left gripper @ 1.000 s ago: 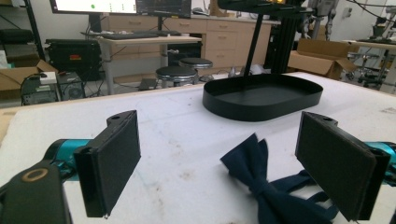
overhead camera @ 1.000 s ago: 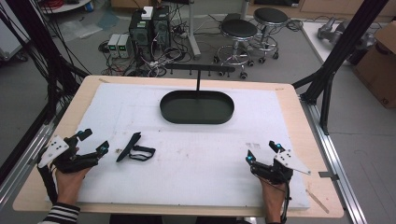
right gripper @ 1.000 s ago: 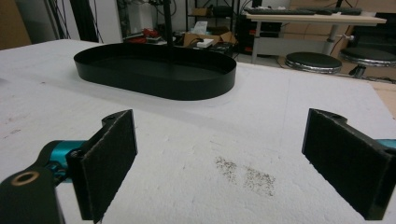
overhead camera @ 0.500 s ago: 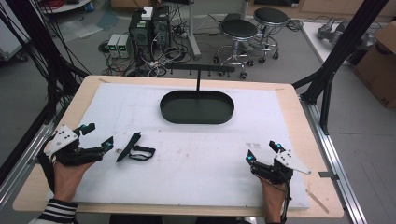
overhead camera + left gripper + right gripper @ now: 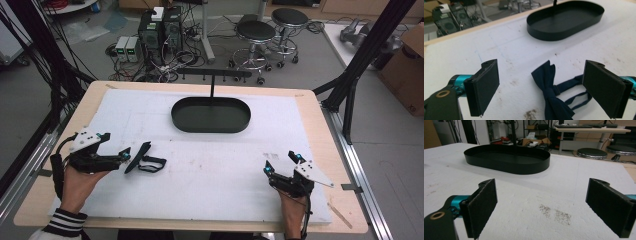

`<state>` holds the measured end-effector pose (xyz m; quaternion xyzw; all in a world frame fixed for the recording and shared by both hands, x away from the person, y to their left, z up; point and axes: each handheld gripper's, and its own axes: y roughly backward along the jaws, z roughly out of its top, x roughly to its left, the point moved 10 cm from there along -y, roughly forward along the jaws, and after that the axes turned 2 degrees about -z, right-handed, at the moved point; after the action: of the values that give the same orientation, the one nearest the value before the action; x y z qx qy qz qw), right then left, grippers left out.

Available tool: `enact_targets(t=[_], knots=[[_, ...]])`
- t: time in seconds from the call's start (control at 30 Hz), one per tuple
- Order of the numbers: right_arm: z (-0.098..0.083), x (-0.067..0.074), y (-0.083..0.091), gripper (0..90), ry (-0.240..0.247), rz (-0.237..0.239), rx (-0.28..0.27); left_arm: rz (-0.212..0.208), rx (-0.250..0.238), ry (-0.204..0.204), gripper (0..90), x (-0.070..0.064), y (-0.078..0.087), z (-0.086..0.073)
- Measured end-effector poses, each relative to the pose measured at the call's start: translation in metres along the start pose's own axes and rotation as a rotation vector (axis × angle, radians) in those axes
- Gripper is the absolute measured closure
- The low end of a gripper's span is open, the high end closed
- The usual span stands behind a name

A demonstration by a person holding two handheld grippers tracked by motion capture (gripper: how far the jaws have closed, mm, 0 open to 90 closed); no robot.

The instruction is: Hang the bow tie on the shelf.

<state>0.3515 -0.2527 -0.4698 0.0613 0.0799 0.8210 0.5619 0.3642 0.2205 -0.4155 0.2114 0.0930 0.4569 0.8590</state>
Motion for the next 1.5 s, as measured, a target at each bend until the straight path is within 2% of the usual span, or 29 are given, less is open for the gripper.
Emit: enact_targets(t=[0.07,0.2,0.23,0.27,0.3,0.33,0.37,0.4,0.47,0.57,0.77,0.83,0.9,0.93,1.07,1.23,1.33,1.5], knots=[[0.000,0.000,0.000,9.2,0.000,0.000,0.000,-0.018,0.034,-0.013,14.5,-0.008,-0.008,0.000],[0.000,0.000,0.000,9.2,0.001,0.001,-0.003,-0.018,0.039,-0.035,15.1,-0.013,-0.013,0.000],[0.000,0.000,0.000,9.2,0.000,0.001,-0.004,-0.021,0.062,-0.034,15.1,-0.014,-0.015,-0.004],[0.000,0.000,0.000,9.2,0.000,0.001,-0.004,-0.021,0.062,-0.034,15.1,-0.014,-0.015,-0.004],[0.000,0.000,0.000,9.2,0.004,0.001,-0.005,-0.015,0.095,-0.044,15.1,-0.014,-0.017,-0.009],[0.000,0.000,0.000,9.2,0.004,0.001,-0.005,-0.015,0.095,-0.044,15.1,-0.014,-0.017,-0.009],[0.000,0.000,0.000,9.2,0.000,0.002,-0.004,-0.015,0.123,-0.047,15.1,-0.015,-0.019,-0.013],[0.000,0.000,0.000,9.2,0.000,0.002,-0.004,-0.015,0.123,-0.047,15.1,-0.015,-0.019,-0.013],[0.000,0.000,0.000,9.2,-0.007,0.002,-0.003,-0.022,0.155,-0.051,15.1,-0.018,-0.021,-0.017],[0.001,-0.001,0.000,9.2,-0.006,0.002,-0.007,-0.020,0.189,-0.081,15.1,-0.023,-0.023,-0.025],[0.000,-0.001,0.000,9.2,-0.005,0.004,-0.006,-0.016,0.265,-0.086,15.7,-0.024,-0.026,-0.043],[0.000,-0.001,0.000,9.2,-0.005,0.004,-0.006,-0.020,0.300,-0.089,16.0,-0.025,-0.025,-0.047],[0.000,-0.001,0.000,9.2,-0.005,0.004,-0.006,-0.020,0.309,-0.091,16.0,-0.025,-0.026,-0.047],[0.000,0.000,0.000,9.2,-0.007,0.004,-0.005,-0.020,0.333,-0.095,16.3,-0.026,-0.026,-0.048],[0.000,0.000,0.000,9.2,0.002,0.003,-0.007,-0.011,0.352,-0.094,17.8,-0.026,-0.028,-0.051],[0.001,-0.001,0.000,9.2,-0.004,0.004,-0.008,-0.031,0.381,-0.107,20.5,-0.029,-0.029,-0.059],[0.000,0.000,0.000,9.2,-0.004,0.002,-0.005,-0.024,0.400,-0.097,21.7,-0.028,-0.030,-0.066],[0.001,0.000,0.000,9.2,0.003,0.002,-0.009,-0.014,0.411,-0.077,28.7,-0.024,-0.030,-0.073]])
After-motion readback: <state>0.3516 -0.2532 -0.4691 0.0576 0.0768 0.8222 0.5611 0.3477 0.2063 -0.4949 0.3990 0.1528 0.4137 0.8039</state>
